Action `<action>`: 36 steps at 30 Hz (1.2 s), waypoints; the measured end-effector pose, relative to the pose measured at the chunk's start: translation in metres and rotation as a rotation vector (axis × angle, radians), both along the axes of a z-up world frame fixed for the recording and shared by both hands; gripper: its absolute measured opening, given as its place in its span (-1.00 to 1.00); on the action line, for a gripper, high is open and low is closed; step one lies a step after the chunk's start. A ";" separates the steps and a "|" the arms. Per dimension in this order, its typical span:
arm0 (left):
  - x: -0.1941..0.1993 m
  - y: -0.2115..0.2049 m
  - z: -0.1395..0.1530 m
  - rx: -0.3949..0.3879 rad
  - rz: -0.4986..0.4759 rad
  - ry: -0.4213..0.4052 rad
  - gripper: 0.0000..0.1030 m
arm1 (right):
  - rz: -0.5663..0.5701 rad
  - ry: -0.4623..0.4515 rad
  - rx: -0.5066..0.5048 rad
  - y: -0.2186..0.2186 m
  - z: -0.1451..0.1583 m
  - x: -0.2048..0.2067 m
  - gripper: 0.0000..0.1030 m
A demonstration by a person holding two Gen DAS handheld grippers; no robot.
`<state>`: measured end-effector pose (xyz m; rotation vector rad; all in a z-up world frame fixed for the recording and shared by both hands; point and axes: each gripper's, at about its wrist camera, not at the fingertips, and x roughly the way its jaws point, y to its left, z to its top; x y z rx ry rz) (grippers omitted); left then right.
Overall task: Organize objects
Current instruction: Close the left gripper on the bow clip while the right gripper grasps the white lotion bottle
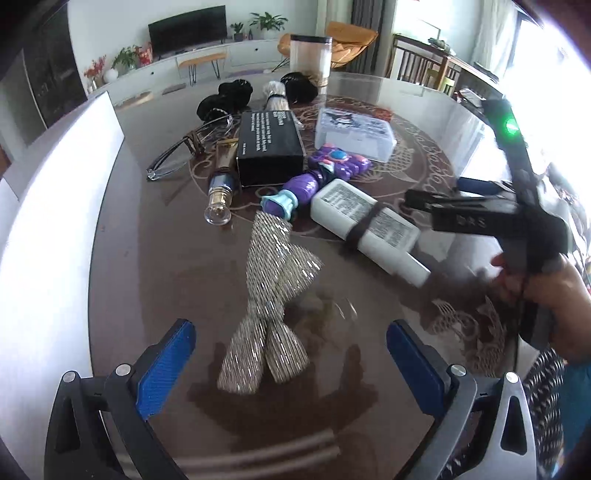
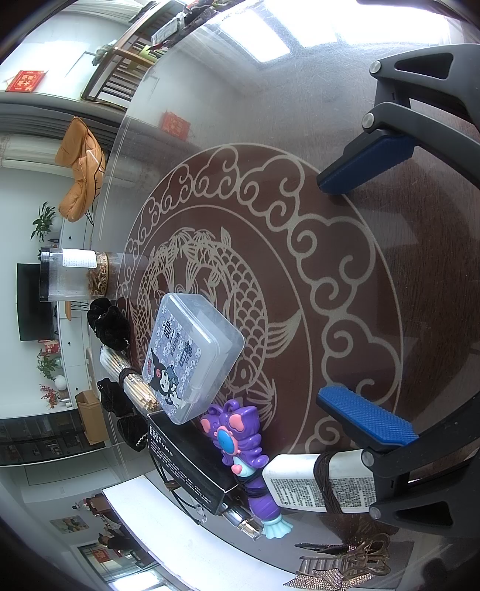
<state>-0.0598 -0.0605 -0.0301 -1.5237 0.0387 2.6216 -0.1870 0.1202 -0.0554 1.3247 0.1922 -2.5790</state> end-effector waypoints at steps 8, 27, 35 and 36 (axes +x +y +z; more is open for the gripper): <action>-0.029 0.004 -0.022 -0.056 -0.030 -0.051 1.00 | 0.000 0.000 0.000 -0.001 0.000 0.000 1.00; -0.024 -0.001 -0.027 -0.031 -0.013 0.049 1.00 | 0.000 0.000 0.001 -0.001 0.000 0.000 1.00; -0.032 0.000 -0.016 -0.032 -0.079 0.004 0.29 | 0.036 -0.059 0.017 -0.002 0.003 -0.005 1.00; -0.029 -0.002 -0.013 -0.012 -0.090 0.009 0.01 | 0.049 -0.076 -0.014 -0.002 0.009 -0.004 0.96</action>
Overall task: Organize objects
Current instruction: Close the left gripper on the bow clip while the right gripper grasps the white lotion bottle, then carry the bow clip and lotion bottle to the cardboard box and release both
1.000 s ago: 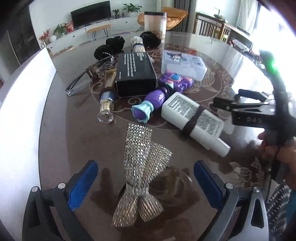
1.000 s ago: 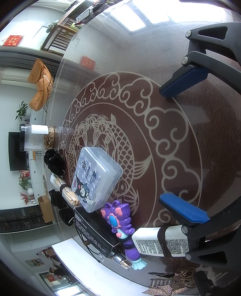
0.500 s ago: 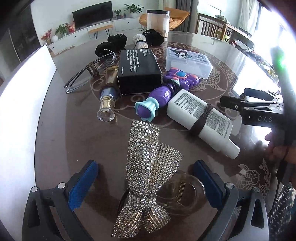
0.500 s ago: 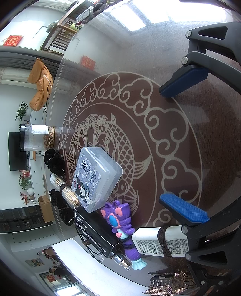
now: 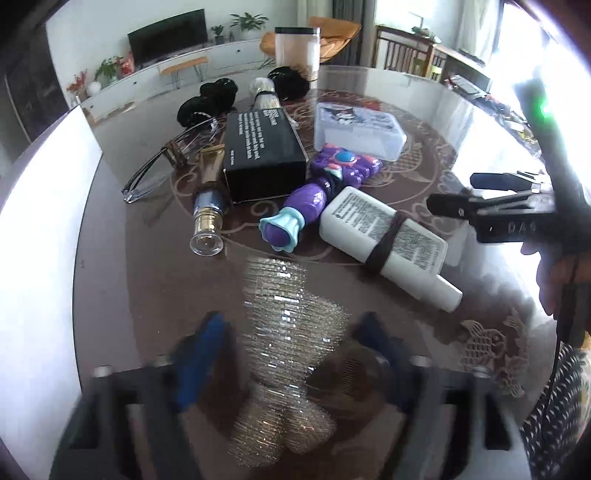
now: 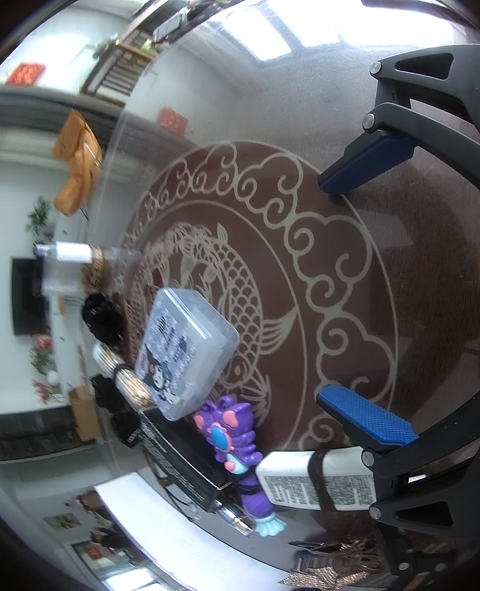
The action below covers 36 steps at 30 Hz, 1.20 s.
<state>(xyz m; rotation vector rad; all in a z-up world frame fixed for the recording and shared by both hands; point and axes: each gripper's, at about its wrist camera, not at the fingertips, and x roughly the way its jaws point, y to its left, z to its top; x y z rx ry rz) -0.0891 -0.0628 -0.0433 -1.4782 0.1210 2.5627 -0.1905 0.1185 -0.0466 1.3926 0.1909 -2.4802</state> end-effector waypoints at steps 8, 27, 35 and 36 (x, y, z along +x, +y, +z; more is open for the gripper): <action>0.038 -0.021 0.011 0.114 0.058 0.068 -0.04 | 0.293 -0.135 -0.051 -0.077 0.036 0.029 0.87; 0.110 -0.053 0.082 0.372 0.075 0.206 -0.04 | 0.252 -0.186 -0.108 -0.059 0.060 0.070 0.03; 0.132 -0.157 0.150 0.312 0.271 0.347 -0.04 | 0.414 -0.081 -0.371 -0.149 0.145 0.104 0.03; 0.133 -0.174 0.151 0.294 0.315 0.348 -0.04 | 0.453 -0.070 -0.412 -0.171 0.156 0.109 0.03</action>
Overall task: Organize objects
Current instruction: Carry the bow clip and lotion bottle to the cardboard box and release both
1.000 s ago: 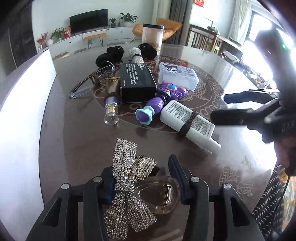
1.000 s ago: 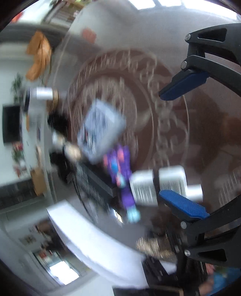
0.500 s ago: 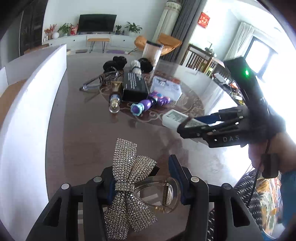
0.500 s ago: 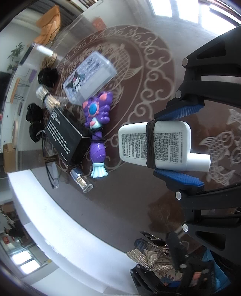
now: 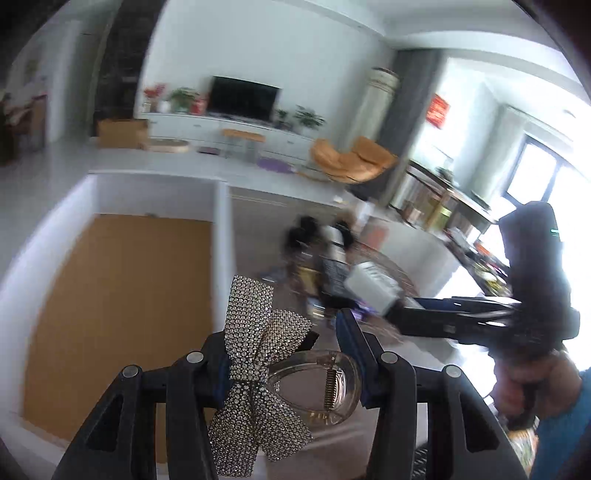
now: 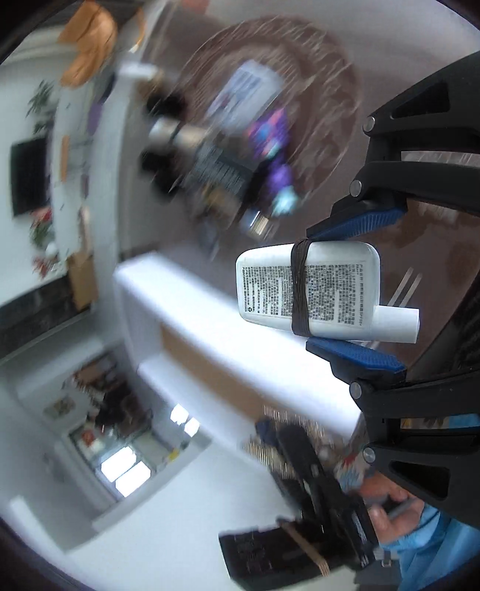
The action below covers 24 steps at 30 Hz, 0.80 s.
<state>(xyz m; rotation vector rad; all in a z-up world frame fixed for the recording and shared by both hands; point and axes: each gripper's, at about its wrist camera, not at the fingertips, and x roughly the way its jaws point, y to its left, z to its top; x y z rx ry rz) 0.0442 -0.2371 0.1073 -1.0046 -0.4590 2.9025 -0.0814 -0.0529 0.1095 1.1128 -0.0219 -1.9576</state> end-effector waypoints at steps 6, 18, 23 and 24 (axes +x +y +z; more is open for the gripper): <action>-0.003 -0.082 -0.026 -0.084 0.219 -0.179 0.06 | 0.134 0.023 -0.077 -0.116 0.010 0.018 0.04; 0.000 -0.012 -0.023 -0.080 0.137 -0.138 0.62 | -0.053 0.126 -0.038 -0.065 -0.024 0.012 0.87; 0.003 0.113 -0.012 -0.037 -0.194 -0.045 1.00 | -0.396 0.255 0.185 0.068 -0.078 0.014 0.90; -0.001 0.135 -0.020 -0.045 -0.244 -0.054 1.00 | -0.448 0.249 0.250 0.090 -0.095 0.009 0.90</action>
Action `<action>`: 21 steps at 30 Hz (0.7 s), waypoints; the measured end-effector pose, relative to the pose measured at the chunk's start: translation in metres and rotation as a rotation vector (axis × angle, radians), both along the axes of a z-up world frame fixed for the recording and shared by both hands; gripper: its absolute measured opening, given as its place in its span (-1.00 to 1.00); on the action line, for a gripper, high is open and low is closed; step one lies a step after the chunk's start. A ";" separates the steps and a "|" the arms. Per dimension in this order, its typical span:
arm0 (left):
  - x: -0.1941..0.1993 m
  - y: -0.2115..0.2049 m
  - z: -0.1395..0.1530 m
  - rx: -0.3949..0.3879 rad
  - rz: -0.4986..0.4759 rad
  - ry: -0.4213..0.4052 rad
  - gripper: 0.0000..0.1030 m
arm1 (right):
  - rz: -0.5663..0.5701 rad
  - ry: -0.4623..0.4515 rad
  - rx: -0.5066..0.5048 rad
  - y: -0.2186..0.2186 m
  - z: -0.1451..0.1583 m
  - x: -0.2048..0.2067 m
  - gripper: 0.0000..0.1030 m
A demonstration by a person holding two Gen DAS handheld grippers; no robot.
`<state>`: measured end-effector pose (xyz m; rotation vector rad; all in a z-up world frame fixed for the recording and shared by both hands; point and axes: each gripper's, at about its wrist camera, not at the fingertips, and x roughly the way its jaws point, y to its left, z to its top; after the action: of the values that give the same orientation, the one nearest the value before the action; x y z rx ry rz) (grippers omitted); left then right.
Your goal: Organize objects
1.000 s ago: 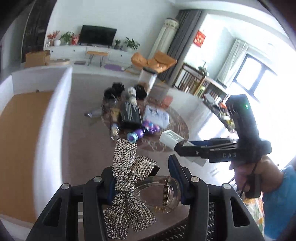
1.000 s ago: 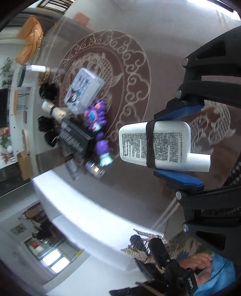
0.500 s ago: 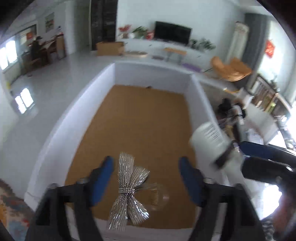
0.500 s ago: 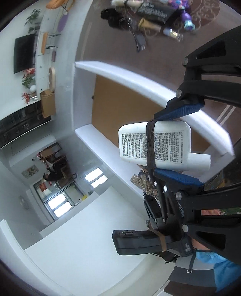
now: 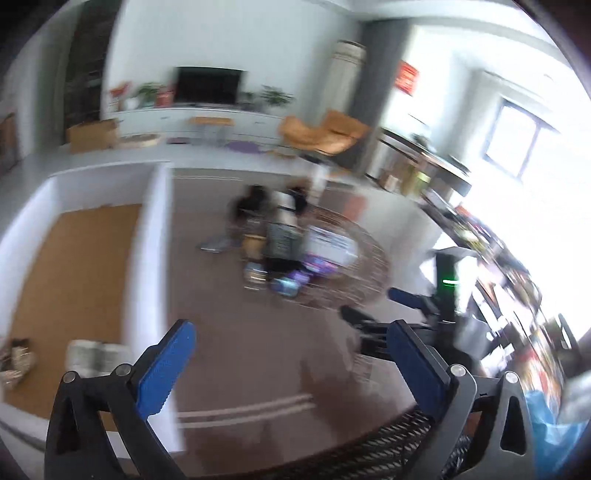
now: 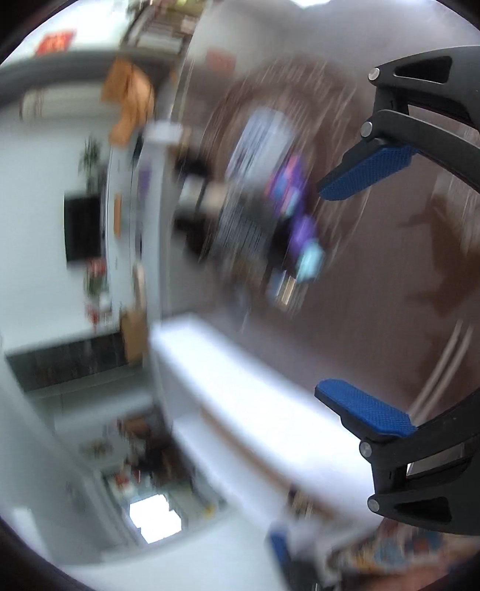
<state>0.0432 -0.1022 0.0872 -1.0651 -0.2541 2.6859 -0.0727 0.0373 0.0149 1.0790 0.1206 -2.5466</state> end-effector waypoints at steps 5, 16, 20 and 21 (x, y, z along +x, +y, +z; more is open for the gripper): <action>-0.043 0.074 -0.084 -0.049 -0.076 -0.212 1.00 | -0.204 -0.065 0.153 0.084 -0.051 -0.017 0.90; -0.119 0.072 -0.137 -0.278 0.092 -0.241 1.00 | -0.193 -0.079 0.167 0.091 -0.065 -0.051 0.90; -0.132 0.049 -0.144 -0.274 0.091 -0.246 1.00 | -0.193 -0.098 0.134 0.090 -0.066 -0.054 0.91; -0.134 0.045 -0.143 -0.275 0.102 -0.237 1.00 | -0.195 -0.112 0.118 0.092 -0.067 -0.055 0.95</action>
<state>-0.0906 -0.0576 -0.0557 -1.4926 0.0229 2.7381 -0.1279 0.1292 -0.0520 1.3360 0.1444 -2.6705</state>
